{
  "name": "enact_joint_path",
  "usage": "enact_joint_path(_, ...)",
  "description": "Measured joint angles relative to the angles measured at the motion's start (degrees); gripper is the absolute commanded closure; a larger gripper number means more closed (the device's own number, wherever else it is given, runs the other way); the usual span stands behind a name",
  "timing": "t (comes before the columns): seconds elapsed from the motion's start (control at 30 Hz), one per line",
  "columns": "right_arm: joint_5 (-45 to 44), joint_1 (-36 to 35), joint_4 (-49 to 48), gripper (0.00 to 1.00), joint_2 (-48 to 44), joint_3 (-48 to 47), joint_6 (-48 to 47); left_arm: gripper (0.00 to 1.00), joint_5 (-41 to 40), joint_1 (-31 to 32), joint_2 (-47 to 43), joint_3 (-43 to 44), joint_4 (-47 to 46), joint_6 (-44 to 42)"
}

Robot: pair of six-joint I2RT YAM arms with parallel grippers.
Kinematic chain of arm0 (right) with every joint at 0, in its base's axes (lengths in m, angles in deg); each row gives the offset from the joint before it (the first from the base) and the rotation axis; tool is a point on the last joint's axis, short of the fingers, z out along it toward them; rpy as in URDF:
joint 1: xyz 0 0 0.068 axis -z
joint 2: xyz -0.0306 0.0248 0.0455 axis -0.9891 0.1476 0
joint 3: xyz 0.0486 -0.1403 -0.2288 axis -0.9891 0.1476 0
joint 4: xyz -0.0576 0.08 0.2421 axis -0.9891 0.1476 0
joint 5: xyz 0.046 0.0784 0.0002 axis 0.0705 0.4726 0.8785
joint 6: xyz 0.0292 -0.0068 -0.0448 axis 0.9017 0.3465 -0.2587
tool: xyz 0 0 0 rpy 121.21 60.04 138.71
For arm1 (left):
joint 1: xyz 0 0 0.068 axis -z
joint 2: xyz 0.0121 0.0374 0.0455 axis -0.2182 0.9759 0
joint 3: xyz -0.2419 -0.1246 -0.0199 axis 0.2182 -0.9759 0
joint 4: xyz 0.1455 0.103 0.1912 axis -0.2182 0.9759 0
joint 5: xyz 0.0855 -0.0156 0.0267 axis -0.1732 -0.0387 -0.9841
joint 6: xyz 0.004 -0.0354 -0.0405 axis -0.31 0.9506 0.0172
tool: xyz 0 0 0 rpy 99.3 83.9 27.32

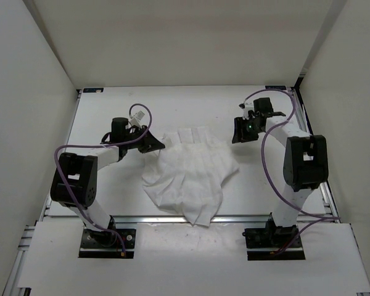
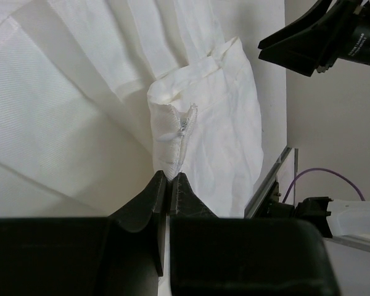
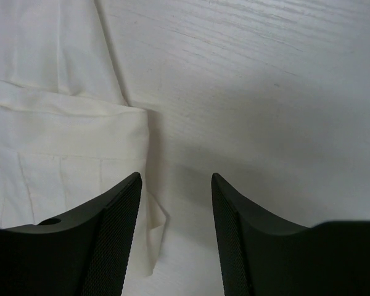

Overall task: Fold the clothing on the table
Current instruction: Flatten the skirt out

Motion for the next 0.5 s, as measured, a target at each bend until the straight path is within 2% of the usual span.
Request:
enact_joint_path(0.23,14.84,3.21,-1.38,0.5,5.03,-0.66,0.44,1.0,-1.64,-0.92,0.0,-0.79,0.72,-0.2)
enact_joint_path(0.3,21.53,3.98,-3.13,0.51,5.62,-0.7,2.03,1.0,-2.08,-1.09,0.02,-0.81,1.14,-0.26)
enact_joint_path(0.5,30.4,5.11,-6.69,0.53,9.01,-0.83,5.46,1.0,-2.8,-1.25,0.24,-0.81,1.84,-0.48)
